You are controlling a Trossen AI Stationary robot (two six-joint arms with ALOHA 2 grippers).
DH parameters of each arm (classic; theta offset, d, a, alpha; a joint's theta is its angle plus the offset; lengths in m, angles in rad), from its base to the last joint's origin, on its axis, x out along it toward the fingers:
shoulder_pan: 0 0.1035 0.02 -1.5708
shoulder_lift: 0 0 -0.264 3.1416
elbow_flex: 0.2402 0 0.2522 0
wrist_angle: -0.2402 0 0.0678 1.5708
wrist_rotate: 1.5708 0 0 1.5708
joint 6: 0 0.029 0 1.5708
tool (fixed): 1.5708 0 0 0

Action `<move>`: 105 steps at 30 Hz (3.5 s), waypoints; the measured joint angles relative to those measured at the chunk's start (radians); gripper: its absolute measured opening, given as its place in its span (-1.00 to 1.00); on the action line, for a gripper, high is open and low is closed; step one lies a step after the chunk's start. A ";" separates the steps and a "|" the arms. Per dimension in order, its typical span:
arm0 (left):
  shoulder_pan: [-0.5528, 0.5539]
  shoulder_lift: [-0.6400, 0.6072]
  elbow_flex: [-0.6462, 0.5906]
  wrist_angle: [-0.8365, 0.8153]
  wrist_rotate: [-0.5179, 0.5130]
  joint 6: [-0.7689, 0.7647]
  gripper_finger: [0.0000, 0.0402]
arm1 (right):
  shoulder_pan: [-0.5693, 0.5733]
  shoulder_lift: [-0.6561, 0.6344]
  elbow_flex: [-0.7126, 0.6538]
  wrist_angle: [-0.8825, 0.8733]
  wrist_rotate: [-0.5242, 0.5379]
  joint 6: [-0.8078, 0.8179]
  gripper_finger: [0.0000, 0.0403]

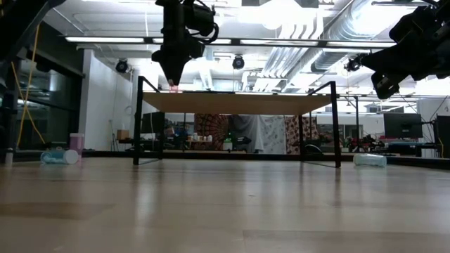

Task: Pick and place medicine bottles onto shelf by color
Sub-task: Put the red pill bottle on the shelf

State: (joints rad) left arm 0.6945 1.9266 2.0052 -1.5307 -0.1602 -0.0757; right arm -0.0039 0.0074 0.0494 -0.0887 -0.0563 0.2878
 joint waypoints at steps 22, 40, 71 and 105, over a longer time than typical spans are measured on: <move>-0.001 0.000 0.000 0.001 0.001 0.016 -0.06 | 0.000 0.000 0.000 0.000 0.000 0.000 -1.00; 0.030 -0.124 0.002 0.093 -0.005 0.016 0.02 | 0.000 0.000 0.000 0.000 0.000 0.000 -1.00; -0.657 -1.472 -1.713 1.976 0.147 -0.076 -0.14 | 0.000 0.000 0.000 0.000 0.000 0.000 -1.00; -0.722 -1.475 -1.764 1.947 0.103 -0.033 -0.14 | 0.151 0.537 0.184 0.680 0.111 0.022 -0.95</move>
State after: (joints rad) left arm -0.0273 0.4515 0.2409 0.4162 -0.0570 -0.1089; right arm 0.1469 0.5442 0.2339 0.5917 0.0544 0.3096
